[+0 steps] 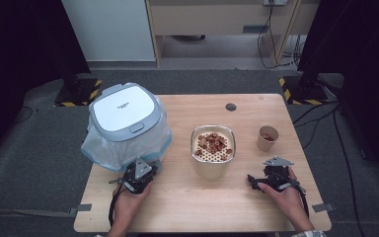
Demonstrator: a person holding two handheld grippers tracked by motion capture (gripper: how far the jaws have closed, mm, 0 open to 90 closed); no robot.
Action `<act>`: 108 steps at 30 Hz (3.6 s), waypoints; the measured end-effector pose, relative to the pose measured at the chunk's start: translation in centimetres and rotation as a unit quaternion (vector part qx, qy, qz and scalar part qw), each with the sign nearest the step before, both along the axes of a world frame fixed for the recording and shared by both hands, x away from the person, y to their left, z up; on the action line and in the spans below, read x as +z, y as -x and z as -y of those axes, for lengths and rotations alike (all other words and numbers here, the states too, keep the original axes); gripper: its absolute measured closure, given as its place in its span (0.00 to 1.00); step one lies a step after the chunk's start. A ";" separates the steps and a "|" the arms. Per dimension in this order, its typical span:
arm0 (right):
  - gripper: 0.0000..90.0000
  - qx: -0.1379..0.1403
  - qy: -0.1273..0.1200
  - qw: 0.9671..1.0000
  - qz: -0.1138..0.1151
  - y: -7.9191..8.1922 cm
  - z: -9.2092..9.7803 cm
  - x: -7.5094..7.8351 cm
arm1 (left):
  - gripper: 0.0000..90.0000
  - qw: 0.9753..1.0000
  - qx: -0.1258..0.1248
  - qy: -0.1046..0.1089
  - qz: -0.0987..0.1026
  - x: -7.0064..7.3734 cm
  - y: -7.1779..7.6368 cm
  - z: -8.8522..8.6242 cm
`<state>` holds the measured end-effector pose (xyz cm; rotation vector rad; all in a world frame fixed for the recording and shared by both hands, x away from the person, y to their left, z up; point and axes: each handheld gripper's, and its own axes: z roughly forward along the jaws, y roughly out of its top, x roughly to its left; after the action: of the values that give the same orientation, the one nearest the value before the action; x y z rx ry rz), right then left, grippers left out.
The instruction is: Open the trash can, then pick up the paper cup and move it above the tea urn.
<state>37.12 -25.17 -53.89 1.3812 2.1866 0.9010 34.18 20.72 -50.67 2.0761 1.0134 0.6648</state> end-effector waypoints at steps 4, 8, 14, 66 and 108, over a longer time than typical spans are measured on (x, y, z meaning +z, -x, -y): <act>0.01 0.000 0.000 1.000 0.000 0.0 0.0 0.0 | 0.97 1.000 0.007 0.003 -0.001 0.0 -0.1 -0.5; 0.01 -0.001 -0.001 1.000 0.001 0.0 0.0 0.0 | 0.99 1.000 0.012 0.000 -0.009 -0.2 -0.2 -0.5; 0.01 -0.001 0.000 1.000 0.001 0.0 0.0 0.0 | 1.00 1.000 0.013 -0.006 -0.006 -0.6 -0.2 -0.4; 0.13 -0.111 -0.031 0.992 0.058 -0.5 2.2 3.5 | 1.00 0.999 0.019 -0.009 -0.027 -1.6 -0.6 -0.2; 0.14 -0.127 -0.047 0.987 0.088 -8.8 2.9 2.4 | 1.00 0.999 0.019 -0.009 -0.025 -1.7 -0.6 -0.2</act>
<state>45.92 -28.08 -51.52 1.5202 1.8096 0.9991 34.78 20.94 -52.32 2.1031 1.0804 0.6459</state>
